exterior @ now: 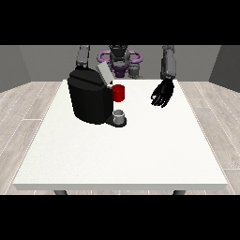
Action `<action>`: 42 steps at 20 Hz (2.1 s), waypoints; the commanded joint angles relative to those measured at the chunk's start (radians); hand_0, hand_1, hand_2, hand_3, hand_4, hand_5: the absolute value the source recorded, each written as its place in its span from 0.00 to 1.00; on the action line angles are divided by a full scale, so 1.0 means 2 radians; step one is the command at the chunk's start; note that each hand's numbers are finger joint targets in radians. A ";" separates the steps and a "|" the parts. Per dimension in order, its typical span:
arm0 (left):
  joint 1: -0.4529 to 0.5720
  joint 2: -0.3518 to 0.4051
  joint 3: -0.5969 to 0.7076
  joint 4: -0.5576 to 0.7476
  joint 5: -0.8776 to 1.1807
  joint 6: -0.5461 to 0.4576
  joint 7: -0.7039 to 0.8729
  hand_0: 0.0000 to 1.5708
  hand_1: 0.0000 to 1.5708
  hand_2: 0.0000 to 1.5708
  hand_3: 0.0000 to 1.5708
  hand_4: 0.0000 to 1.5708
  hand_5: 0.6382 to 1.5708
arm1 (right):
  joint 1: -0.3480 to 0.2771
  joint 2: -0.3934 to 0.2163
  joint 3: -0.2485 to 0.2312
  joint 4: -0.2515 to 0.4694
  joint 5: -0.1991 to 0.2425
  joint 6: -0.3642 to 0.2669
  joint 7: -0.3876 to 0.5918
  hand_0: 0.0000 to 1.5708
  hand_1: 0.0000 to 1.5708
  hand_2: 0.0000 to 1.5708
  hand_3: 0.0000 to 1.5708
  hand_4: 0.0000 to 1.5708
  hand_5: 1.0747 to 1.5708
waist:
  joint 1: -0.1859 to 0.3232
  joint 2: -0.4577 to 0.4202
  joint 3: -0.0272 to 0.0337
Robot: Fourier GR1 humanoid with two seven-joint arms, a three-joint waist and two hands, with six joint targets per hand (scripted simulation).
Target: Insert the coffee pod into the coffee machine and close the lid
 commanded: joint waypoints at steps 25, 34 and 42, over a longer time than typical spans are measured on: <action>-0.096 -0.033 0.021 0.078 -0.045 -0.092 -0.041 0.90 0.90 0.89 0.84 0.33 1.00 | -0.022 -0.011 -0.038 0.126 0.012 -0.017 -0.033 0.00 0.00 0.00 0.00 0.00 1.00 | 0.019 -0.051 -0.0001; -0.139 -0.061 0.017 0.046 -0.050 -0.149 0.012 0.90 0.90 0.89 0.85 0.34 1.00 | -0.013 -0.010 -0.026 0.142 0.024 -0.014 -0.023 0.00 0.00 0.00 0.00 0.00 1.00 | 0.006 -0.085 -0.0001; -0.228 -0.069 0.059 0.045 -0.011 -0.221 0.073 0.88 0.88 0.89 0.88 0.33 1.00 | -0.032 -0.005 -0.020 0.129 0.015 0.005 0.003 0.00 0.00 0.00 0.00 0.00 1.00 | -0.015 -0.107 0.0000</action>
